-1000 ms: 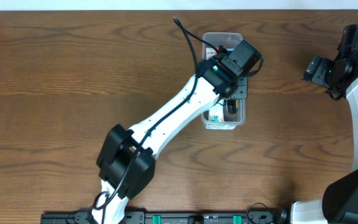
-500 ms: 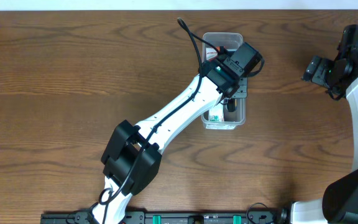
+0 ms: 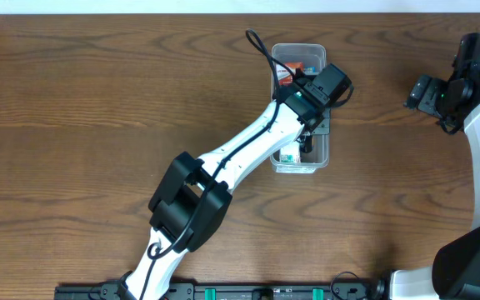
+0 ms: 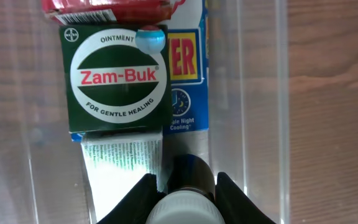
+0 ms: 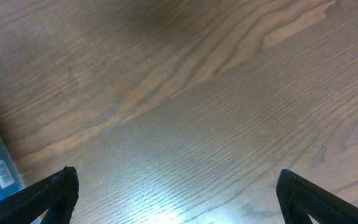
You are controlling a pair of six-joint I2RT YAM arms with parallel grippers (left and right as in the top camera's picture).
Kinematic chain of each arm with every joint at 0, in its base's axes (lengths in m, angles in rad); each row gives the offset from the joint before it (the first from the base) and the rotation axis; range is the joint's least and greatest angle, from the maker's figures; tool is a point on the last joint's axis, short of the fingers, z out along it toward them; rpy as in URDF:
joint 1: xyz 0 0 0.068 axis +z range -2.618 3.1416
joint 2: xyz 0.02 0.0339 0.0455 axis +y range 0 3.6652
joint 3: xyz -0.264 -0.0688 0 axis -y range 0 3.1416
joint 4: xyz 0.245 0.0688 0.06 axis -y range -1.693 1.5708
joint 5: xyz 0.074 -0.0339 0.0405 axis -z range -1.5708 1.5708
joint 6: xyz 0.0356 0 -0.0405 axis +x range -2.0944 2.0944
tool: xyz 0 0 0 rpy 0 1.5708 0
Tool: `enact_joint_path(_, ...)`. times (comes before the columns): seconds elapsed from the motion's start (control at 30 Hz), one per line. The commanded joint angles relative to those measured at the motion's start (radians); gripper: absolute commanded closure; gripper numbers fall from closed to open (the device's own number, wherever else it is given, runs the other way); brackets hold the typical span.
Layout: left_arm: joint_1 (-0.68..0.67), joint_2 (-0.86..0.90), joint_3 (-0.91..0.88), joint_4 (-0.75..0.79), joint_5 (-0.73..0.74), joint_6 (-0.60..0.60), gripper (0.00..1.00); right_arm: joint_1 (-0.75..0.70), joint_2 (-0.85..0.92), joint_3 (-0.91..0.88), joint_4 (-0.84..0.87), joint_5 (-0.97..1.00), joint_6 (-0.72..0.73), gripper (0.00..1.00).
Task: Pack container
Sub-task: 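Lower the bottle into the container and open the left gripper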
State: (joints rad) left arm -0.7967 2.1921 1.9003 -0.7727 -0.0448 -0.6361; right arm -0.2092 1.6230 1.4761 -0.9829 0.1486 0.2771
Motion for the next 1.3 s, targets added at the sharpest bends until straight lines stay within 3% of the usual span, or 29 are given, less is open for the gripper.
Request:
enact_joint_path(0.0,0.002,0.004,0.002,0.009,-0.02,-0.013,0.61,-0.006,0.002,-0.002,-0.001,0.009,-0.009,0.01)
enact_joint_path(0.53,0.002,0.013,0.005,0.015,0.021,0.013,0.56,-0.006,0.002,-0.002,-0.001,0.009,-0.009,0.01)
enact_joint_path(0.77,0.006,-0.043,0.017,0.03,0.06,0.06,0.38,-0.006,0.002,-0.002,-0.001,0.009,-0.009,0.01)
enact_joint_path(0.9,0.025,-0.117,0.017,0.014,0.06,0.06,0.13,-0.006,0.002,-0.002,-0.001,0.009,-0.009,0.01)
enact_joint_path(1.03,0.057,-0.249,0.017,-0.029,0.06,0.082,0.0,-0.006,0.002,-0.002,-0.001,0.009,-0.009,0.01)
enact_joint_path(1.27,0.108,-0.525,0.017,-0.142,0.059,0.191,0.02,-0.006,0.002,-0.002,-0.001,0.009,-0.009,0.01)
